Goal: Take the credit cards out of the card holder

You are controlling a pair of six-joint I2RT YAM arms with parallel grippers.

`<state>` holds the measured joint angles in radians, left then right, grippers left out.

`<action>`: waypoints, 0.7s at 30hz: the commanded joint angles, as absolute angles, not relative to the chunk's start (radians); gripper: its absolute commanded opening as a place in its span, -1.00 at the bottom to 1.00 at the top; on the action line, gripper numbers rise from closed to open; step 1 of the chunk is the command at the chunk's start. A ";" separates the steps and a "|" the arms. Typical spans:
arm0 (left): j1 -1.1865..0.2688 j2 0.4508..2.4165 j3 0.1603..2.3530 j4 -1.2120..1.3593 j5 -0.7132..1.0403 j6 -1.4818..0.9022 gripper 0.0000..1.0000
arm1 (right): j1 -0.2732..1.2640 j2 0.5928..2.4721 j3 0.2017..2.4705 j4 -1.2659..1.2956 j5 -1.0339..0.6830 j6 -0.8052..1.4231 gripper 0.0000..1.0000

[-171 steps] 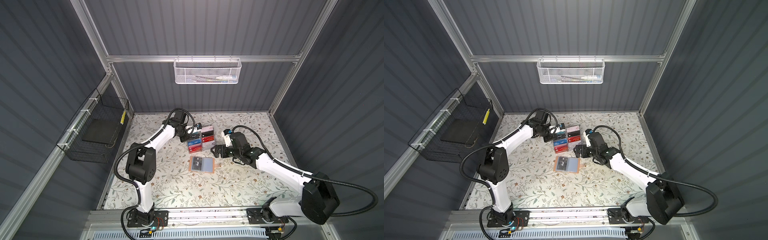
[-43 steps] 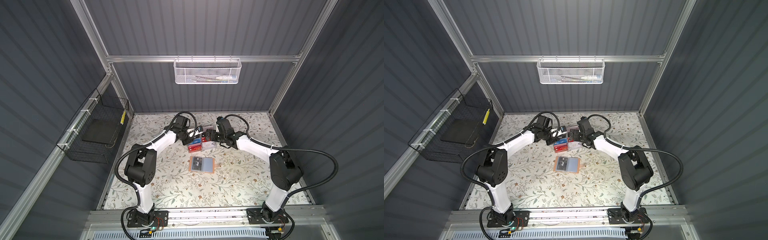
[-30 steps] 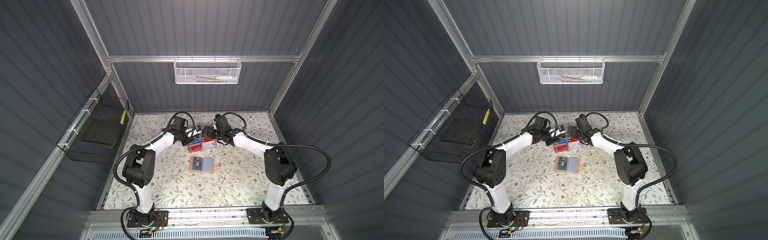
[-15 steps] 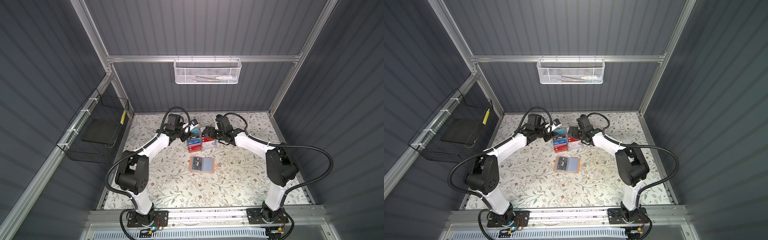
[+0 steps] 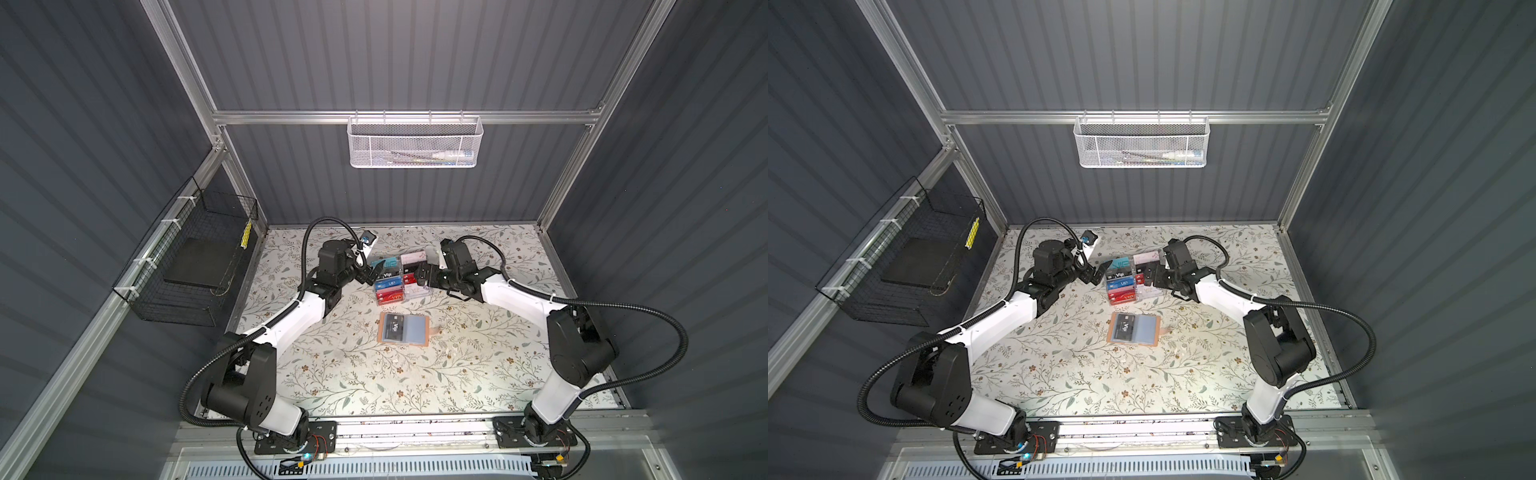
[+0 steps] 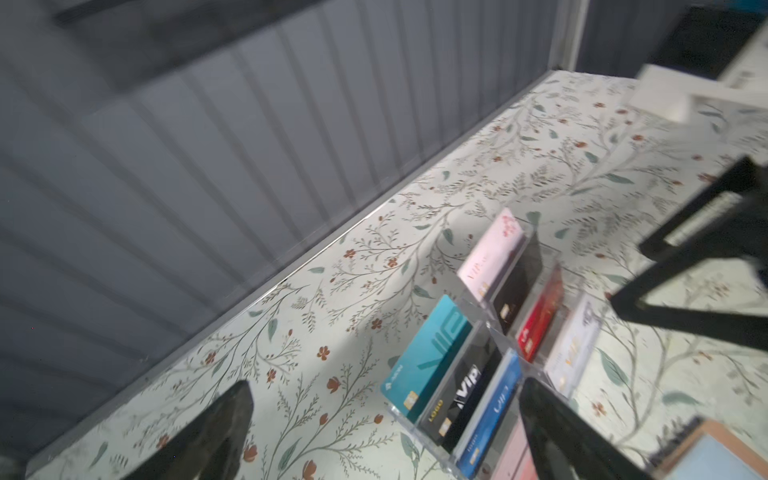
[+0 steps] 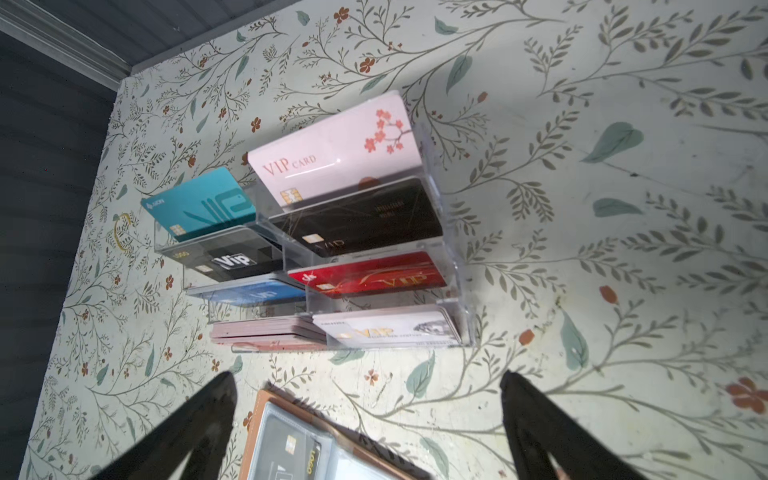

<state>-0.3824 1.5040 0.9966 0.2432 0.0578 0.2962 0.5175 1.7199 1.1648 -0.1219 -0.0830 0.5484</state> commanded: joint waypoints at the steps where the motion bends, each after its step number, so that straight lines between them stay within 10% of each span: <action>1: -0.375 1.518 1.055 0.212 -0.137 0.087 1.00 | 0.514 1.706 1.116 -0.091 -0.133 0.519 0.98; 21: -0.374 1.304 0.658 0.296 0.116 -0.581 1.00 | 0.469 1.886 1.138 0.036 -0.251 0.426 0.98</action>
<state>-0.3779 1.3392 0.6655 0.2340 0.0502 -0.4908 0.4664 1.8755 1.1095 0.0109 -0.2123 0.4477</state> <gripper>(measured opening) 0.998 0.989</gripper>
